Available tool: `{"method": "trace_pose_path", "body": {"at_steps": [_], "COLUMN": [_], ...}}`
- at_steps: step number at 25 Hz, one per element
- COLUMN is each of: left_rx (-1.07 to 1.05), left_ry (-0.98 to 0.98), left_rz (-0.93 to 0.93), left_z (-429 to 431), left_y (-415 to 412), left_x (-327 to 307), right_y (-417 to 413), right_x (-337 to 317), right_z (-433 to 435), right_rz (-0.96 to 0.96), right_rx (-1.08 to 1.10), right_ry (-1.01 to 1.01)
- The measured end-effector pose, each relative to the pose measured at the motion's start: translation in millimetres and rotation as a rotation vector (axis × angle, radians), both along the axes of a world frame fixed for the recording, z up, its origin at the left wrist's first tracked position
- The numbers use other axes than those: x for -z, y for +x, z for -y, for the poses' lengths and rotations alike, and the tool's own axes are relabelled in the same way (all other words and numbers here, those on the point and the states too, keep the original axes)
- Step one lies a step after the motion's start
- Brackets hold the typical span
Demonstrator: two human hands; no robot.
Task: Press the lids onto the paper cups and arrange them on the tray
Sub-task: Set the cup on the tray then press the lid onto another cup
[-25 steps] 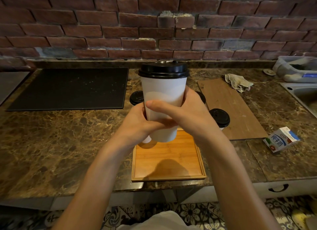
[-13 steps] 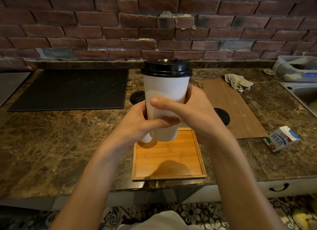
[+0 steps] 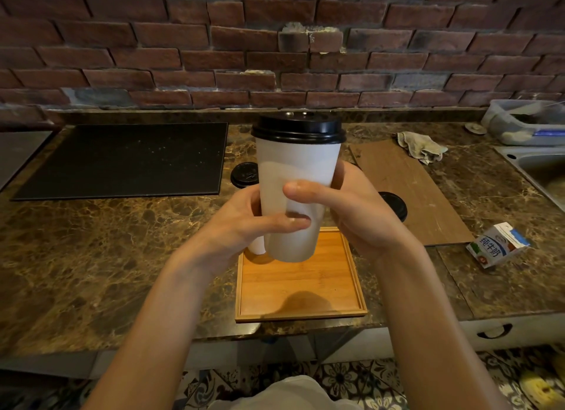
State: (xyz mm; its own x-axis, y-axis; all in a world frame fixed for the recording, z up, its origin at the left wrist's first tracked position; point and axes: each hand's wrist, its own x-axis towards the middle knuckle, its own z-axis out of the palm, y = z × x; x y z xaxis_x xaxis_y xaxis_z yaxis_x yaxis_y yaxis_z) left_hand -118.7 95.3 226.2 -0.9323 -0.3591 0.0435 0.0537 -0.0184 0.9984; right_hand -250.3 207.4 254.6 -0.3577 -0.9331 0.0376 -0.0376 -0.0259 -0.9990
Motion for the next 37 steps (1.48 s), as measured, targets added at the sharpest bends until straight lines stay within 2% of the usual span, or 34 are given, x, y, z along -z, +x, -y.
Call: {"method": "trace_pose_path", "body": {"at_steps": [6, 19, 29, 37], "left_rx": [-0.035, -0.299, -0.122, 0.064], "left_ry": [-0.048, -0.132, -0.136, -0.039], "left_rz": [-0.024, -0.044, -0.051, -0.051], "left_z": [-1.5, -4.9, -2.2, 0.1], "left_y": [-0.1, -11.8, -4.6, 0.9], "left_x": [-0.8, 6.6, -8.5, -9.4], "right_y": [1.2, 17.9, 9.9, 0.0], "right_x": [-3.7, -2.5, -11.5, -7.5], "right_z": [-0.2, 9.4, 4.0, -3.1], "right_rz": [-0.048, -0.185, -0.134, 0.029], "right_rx": [0.003, 0.274, 0.169, -0.044], "right_ry": [0.027, 0.056, -0.012, -0.074]}}
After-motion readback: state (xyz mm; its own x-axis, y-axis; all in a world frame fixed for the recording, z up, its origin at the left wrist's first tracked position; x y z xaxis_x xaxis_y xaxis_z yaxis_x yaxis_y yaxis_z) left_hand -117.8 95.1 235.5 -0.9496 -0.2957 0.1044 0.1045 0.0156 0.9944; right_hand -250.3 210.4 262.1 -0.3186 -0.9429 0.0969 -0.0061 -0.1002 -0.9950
